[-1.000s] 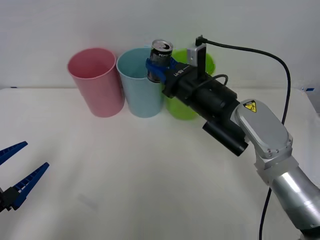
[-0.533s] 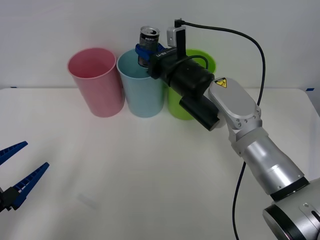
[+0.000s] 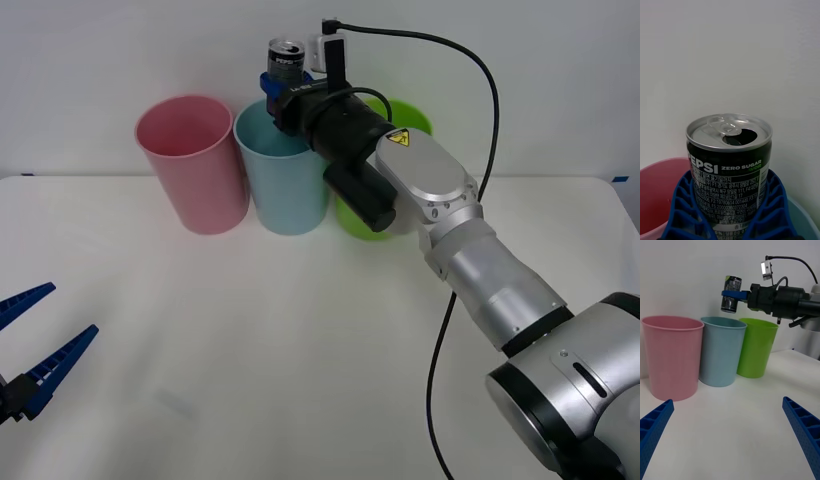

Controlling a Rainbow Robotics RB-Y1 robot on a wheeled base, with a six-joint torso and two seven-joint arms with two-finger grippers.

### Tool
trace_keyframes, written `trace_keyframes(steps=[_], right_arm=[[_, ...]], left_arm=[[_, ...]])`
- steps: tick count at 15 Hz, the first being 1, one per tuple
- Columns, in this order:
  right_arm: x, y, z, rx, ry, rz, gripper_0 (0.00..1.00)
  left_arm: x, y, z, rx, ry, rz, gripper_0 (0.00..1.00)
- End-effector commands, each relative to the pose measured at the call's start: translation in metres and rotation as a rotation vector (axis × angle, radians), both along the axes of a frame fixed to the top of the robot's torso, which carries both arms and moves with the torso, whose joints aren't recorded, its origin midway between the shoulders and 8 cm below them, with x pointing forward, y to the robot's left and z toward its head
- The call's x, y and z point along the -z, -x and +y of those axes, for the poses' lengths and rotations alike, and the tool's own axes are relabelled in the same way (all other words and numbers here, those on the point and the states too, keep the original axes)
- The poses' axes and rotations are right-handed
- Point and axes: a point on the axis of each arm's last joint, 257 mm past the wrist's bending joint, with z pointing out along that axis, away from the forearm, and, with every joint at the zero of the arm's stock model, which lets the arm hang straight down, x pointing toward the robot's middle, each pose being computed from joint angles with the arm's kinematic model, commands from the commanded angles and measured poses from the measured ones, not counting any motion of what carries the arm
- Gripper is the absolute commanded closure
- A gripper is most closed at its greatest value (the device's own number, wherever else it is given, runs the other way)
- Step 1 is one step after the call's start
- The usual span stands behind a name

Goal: Grasp the object on the table and drop it into the matching bin: aluminum can to the light blue bin, PET bottle to the pink bin.

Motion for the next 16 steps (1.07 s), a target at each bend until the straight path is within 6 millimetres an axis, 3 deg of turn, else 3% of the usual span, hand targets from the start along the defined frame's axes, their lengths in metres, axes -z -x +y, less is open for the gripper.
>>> trace_keyframes(steps=[1, 3, 4, 5, 6, 7, 16], right_arm=[[0.0004, 0.0000, 0.0064, 0.000, 0.001, 0.004, 1.00], [0.0016, 0.0015, 0.0094, -0.005, 0.007, 0.002, 0.98], [0.0016, 0.0015, 0.0094, -0.004, 0.011, 0.000, 0.87], [0.0016, 0.0015, 0.0094, -0.004, 0.014, -0.003, 0.59], [0.0016, 0.0015, 0.0094, -0.002, 0.021, -0.007, 0.13], [0.0016, 0.0015, 0.0094, -0.001, 0.028, -0.013, 0.00], [0.0052, 0.0039, 0.0023, -0.024, 0.055, -0.025, 0.00]], left_arm=[[0.0000, 0.0000, 0.0000, 0.000, 0.000, 0.000, 0.00], [0.0000, 0.0000, 0.0000, 0.000, 0.000, 0.000, 0.00], [0.0000, 0.0000, 0.0000, 0.000, 0.000, 0.000, 0.00], [0.0000, 0.0000, 0.0000, 0.000, 0.000, 0.000, 0.00], [0.0000, 0.0000, 0.0000, 0.000, 0.000, 0.000, 0.00], [0.0000, 0.0000, 0.0000, 0.000, 0.000, 0.000, 0.00], [0.0000, 0.0000, 0.0000, 0.000, 0.000, 0.000, 0.00]])
